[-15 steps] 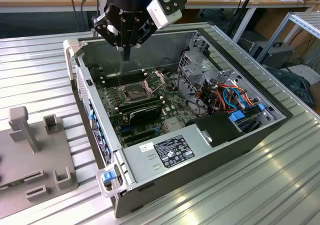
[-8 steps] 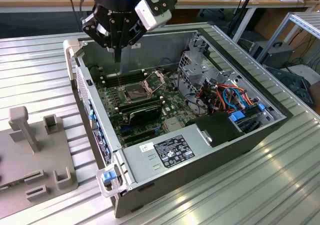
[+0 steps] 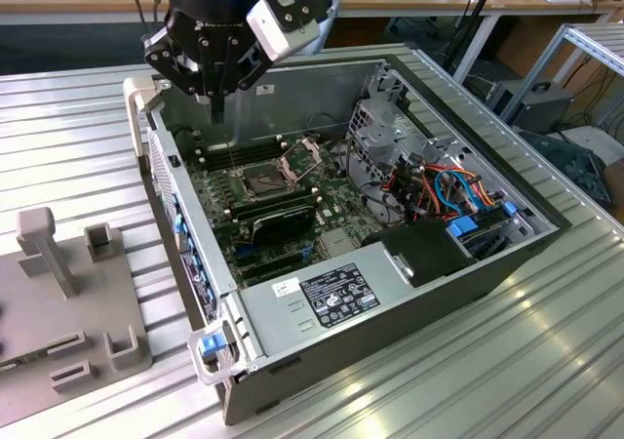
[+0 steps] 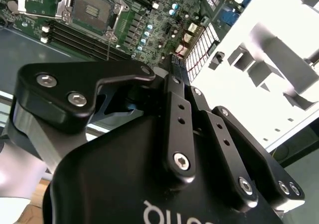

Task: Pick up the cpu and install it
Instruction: 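Reach for the cpu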

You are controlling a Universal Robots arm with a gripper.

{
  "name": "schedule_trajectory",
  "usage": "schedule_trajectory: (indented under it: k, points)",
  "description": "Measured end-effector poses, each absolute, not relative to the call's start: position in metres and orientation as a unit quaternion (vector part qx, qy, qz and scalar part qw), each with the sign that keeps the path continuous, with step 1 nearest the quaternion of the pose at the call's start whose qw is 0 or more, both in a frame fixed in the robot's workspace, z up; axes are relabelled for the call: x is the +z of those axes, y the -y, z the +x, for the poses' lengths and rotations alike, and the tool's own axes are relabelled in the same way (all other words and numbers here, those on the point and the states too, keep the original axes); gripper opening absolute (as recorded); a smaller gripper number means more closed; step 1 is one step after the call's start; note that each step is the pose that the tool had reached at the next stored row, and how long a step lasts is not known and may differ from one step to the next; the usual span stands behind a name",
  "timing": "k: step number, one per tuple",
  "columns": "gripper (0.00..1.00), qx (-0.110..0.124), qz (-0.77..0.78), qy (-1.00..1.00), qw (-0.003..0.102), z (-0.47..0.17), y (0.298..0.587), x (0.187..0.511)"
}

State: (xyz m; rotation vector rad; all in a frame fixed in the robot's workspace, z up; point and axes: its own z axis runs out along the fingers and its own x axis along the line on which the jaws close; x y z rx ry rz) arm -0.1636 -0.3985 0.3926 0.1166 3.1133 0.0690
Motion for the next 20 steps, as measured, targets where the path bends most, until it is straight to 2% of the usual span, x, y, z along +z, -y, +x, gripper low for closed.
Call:
schedule_trajectory:
  k: [20]
  points:
    - [0.11, 0.022, 0.037, -0.999, 0.013, -0.181, 0.398, 0.392]
